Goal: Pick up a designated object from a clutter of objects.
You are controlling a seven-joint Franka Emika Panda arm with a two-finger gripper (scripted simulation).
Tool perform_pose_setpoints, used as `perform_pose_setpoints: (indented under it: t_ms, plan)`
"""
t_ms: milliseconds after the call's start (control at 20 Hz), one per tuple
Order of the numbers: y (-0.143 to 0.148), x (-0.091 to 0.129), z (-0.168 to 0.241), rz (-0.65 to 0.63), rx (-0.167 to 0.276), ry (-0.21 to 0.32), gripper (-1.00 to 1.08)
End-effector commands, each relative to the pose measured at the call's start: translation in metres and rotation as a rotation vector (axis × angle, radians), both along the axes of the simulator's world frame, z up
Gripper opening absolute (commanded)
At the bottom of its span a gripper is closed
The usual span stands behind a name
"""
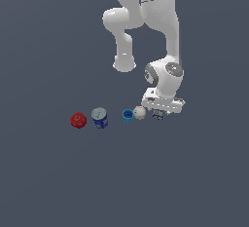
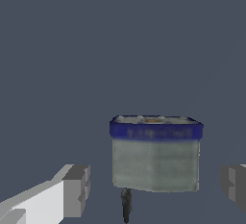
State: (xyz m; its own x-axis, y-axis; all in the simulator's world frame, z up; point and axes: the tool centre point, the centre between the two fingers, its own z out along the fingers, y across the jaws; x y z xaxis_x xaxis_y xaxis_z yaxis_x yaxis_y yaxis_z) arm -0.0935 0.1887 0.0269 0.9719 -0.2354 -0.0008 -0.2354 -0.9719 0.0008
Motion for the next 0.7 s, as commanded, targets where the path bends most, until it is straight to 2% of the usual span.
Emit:
perform_pose_setpoints:
  t_ms: [0,250,300,650]
  plan:
    - [0.0001,0.0000,-0.0084,0.000,0.000,-0.001,1.00]
    - [0.0001,0.0001,-0.0146,-0.001,0.000,-0.001,1.00]
    - [0.0001,0.0001,-0.0146,-0.001,0.000,-0.001,-1.00]
    - [0.0001,0.0001,-0.0146,-0.001,0.000,-0.001,-1.00]
